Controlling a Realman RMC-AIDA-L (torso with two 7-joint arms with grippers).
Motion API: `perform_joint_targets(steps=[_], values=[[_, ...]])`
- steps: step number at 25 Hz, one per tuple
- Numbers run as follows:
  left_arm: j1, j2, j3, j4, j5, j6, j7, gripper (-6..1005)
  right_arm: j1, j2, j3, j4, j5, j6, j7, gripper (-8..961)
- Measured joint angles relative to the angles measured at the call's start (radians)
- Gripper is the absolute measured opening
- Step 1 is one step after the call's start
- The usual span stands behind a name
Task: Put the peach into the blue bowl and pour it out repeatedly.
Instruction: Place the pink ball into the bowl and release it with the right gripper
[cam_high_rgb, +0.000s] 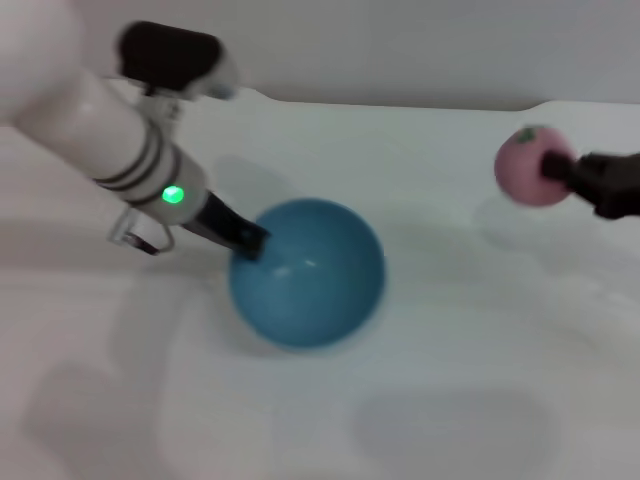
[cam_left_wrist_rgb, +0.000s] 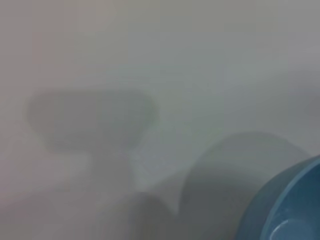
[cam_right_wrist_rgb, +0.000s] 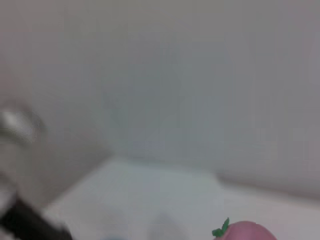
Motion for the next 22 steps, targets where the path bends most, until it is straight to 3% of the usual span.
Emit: perform_joint_targets(steps=[5, 10, 22], values=[[-0.080, -0.003, 0.114, -0.067, -0.093, -0.001, -0.025, -1, -0.005, -0.003, 0.036, -0.057, 0.025, -0.151, -0.054, 52], [-0.124, -0.005, 0.167, -0.075, -0.195, -0.006, -0.071, -1, 0.040, 0.000, 0.015, -0.105, -0.091, -0.258, -0.056, 61], [-0.140, -0.005, 0.185, -0.087, -0.252, -0.021, -0.073, -1, 0.121, 0.002, -0.160, -0.098, -0.288, -0.259, -0.025, 82]])
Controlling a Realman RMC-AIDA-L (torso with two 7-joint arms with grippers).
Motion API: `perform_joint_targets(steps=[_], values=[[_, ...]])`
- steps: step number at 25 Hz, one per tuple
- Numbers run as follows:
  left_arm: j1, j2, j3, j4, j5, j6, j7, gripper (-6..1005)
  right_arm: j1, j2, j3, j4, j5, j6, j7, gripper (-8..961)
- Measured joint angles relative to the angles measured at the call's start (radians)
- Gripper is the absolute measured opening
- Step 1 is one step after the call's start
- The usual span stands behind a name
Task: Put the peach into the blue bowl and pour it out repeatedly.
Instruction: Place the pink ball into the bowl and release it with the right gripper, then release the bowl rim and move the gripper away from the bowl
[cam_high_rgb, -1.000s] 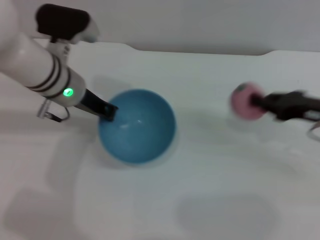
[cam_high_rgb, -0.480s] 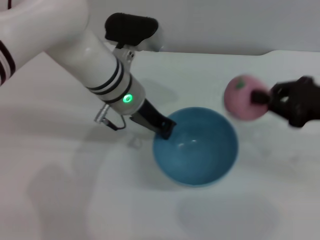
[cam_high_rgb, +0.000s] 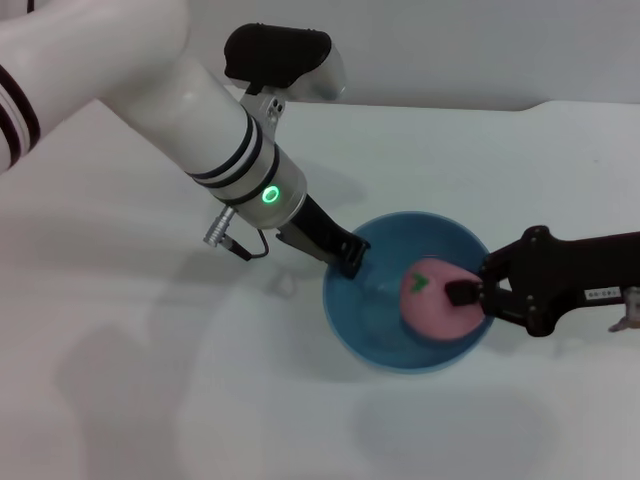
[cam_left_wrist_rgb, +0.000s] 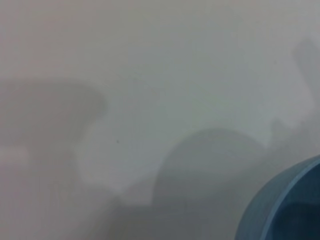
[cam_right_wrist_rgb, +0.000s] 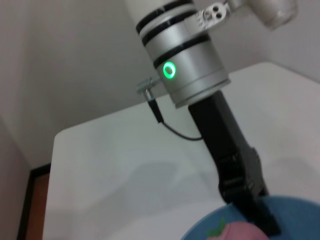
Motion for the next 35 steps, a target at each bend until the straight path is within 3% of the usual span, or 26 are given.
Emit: perform_joint_targets(steps=[7, 12, 16, 20, 24, 35], values=[[-0.001, 0.001, -0.008, 0.003, -0.002, 0.006, -0.001, 0, 0.024, 0.000, -0.005, 0.000, -0.047, 0.036, 0.083, 94], [-0.001, 0.003, -0.009, 0.007, -0.004, 0.006, -0.001, 0, 0.023, 0.002, 0.005, 0.002, -0.028, 0.040, 0.082, 288], [0.001, 0.004, -0.009, 0.007, -0.004, 0.007, -0.001, 0, 0.010, 0.001, 0.018, -0.007, 0.036, 0.040, 0.076, 388], [0.004, 0.005, -0.008, 0.005, -0.005, 0.007, -0.001, 0, -0.003, 0.000, 0.102, -0.008, 0.087, 0.046, 0.074, 487], [0.013, 0.001, 0.049, -0.010, -0.024, 0.004, 0.000, 0, -0.014, 0.001, 0.184, 0.011, 0.100, 0.080, 0.072, 486], [0.018, -0.001, 0.108, -0.067, -0.067, -0.043, 0.000, 0, -0.020, 0.002, 0.200, 0.032, 0.102, 0.127, 0.072, 487]])
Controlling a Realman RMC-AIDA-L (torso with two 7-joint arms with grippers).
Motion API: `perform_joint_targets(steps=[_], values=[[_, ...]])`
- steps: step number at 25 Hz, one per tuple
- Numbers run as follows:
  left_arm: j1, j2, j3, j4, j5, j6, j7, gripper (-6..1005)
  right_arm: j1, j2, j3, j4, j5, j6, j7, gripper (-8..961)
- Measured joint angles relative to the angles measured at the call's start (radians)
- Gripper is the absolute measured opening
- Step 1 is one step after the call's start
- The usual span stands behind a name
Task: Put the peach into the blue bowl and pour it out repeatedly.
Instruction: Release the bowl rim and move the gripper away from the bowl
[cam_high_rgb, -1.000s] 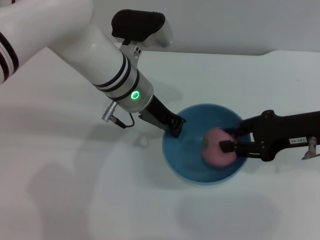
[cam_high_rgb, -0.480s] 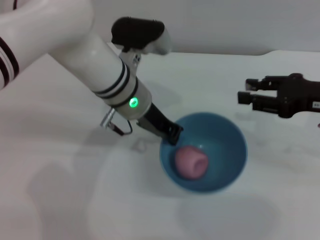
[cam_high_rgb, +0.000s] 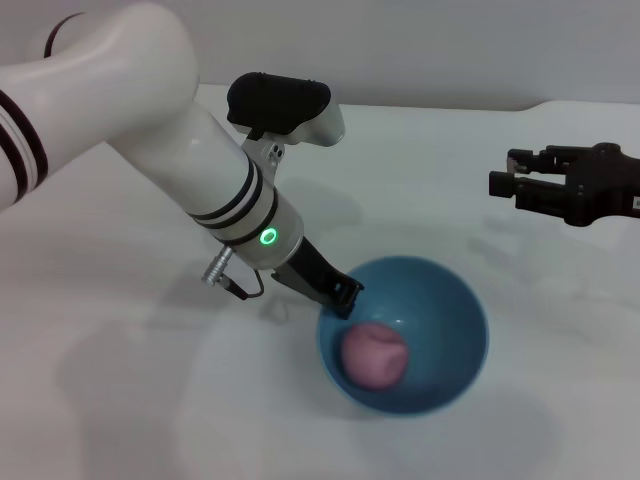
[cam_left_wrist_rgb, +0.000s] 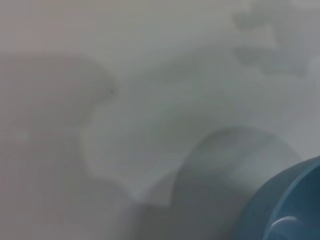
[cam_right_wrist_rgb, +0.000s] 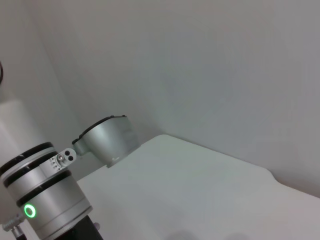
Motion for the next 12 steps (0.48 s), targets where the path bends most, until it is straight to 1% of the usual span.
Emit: perform_joint_targets(steps=[1, 7, 10, 12], values=[[0.000, 0.000, 0.000, 0.001, -0.002, 0.001, 0.000, 0, 0.000, 0.000, 0.000, 0.000, 0.000, 0.002, 0.000, 487], [-0.003, 0.001, -0.008, 0.005, -0.004, 0.005, 0.000, 104, -0.005, 0.001, 0.001, 0.002, 0.017, 0.003, 0.000, 486], [0.000, 0.004, -0.022, 0.007, -0.009, 0.008, 0.000, 195, -0.014, 0.001, 0.002, 0.007, 0.043, 0.004, -0.001, 486], [0.007, 0.006, -0.063, 0.007, -0.015, 0.006, 0.004, 255, -0.018, 0.000, 0.002, 0.016, 0.057, 0.005, -0.001, 486]])
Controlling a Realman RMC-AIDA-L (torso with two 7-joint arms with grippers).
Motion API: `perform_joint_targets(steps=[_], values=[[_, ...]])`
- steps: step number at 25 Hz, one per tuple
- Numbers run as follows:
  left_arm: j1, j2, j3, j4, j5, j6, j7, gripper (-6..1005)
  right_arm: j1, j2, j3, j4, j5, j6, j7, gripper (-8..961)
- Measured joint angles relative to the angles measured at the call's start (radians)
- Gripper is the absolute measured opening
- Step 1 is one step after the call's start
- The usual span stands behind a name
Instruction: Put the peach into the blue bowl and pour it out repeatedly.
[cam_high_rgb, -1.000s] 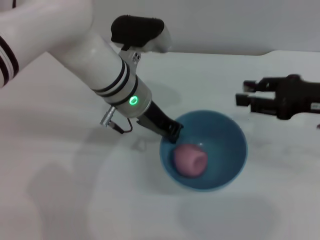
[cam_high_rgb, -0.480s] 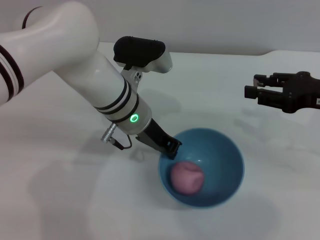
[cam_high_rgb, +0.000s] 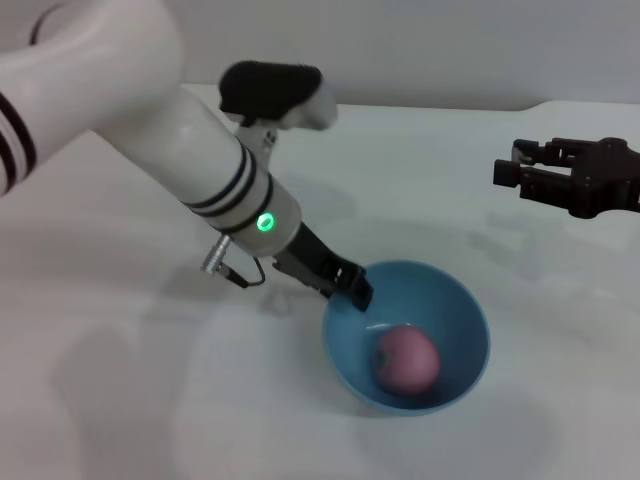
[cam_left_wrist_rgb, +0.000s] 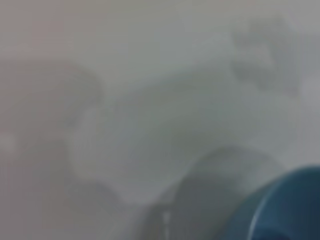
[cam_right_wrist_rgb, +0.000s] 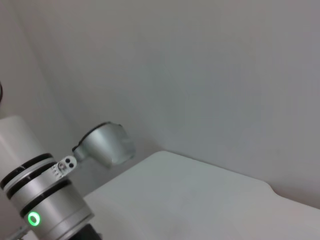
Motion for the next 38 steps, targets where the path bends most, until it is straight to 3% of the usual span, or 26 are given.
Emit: perform_joint_targets(steps=[6, 13, 17, 20, 23, 25, 28, 31, 32, 33, 34, 35, 38], values=[[0.096, 0.004, -0.219, 0.002, -0.085, -0.043, 0.129, 524, -0.003, 0.000, 0.000, 0.023, 0.008, 0.014, 0.000, 486], [0.254, 0.010, -0.477, -0.010, -0.415, -0.003, 0.432, 541, -0.020, -0.004, 0.013, 0.098, 0.147, 0.063, 0.000, 487], [0.323, 0.010, -0.581, -0.016, -0.548, 0.053, 0.540, 543, -0.031, -0.001, 0.104, 0.158, 0.255, 0.077, 0.000, 487], [0.380, 0.009, -0.675, -0.101, -0.780, 0.120, 0.707, 543, -0.033, -0.012, 0.192, 0.277, 0.382, 0.080, 0.006, 487], [0.405, 0.009, -0.773, -0.270, -0.998, 0.210, 0.888, 542, -0.045, -0.028, 0.265, 0.423, 0.511, 0.081, 0.012, 486], [0.415, 0.010, -0.841, -0.381, -1.093, 0.271, 1.019, 542, -0.059, -0.027, 0.301, 0.480, 0.576, 0.091, 0.011, 486], [0.443, 0.002, -0.931, -0.445, -1.127, 0.297, 1.199, 543, -0.088, -0.008, 0.368, 0.525, 0.656, 0.120, -0.011, 486], [0.459, -0.002, -0.983, -0.503, -1.154, 0.299, 1.452, 543, -0.106, 0.005, 0.406, 0.579, 0.737, 0.145, -0.168, 486], [0.460, -0.003, -1.005, -0.553, -1.176, 0.299, 1.626, 543, -0.107, 0.006, 0.411, 0.612, 0.762, 0.146, -0.274, 486], [0.460, -0.003, -1.005, -0.553, -1.176, 0.299, 1.626, 542, -0.105, 0.007, 0.413, 0.636, 0.775, 0.145, -0.375, 486], [0.456, -0.005, -1.045, -0.640, -1.205, 0.300, 1.931, 541, -0.101, 0.008, 0.412, 0.663, 0.783, 0.145, -0.501, 486], [0.455, -0.005, -1.053, -0.657, -1.209, 0.300, 1.986, 540, -0.094, 0.010, 0.414, 0.700, 0.790, 0.145, -0.656, 486], [0.444, -0.008, -1.089, -0.771, -1.215, 0.301, 2.442, 538, -0.066, 0.014, 0.416, 0.822, 0.840, 0.133, -1.121, 486]])
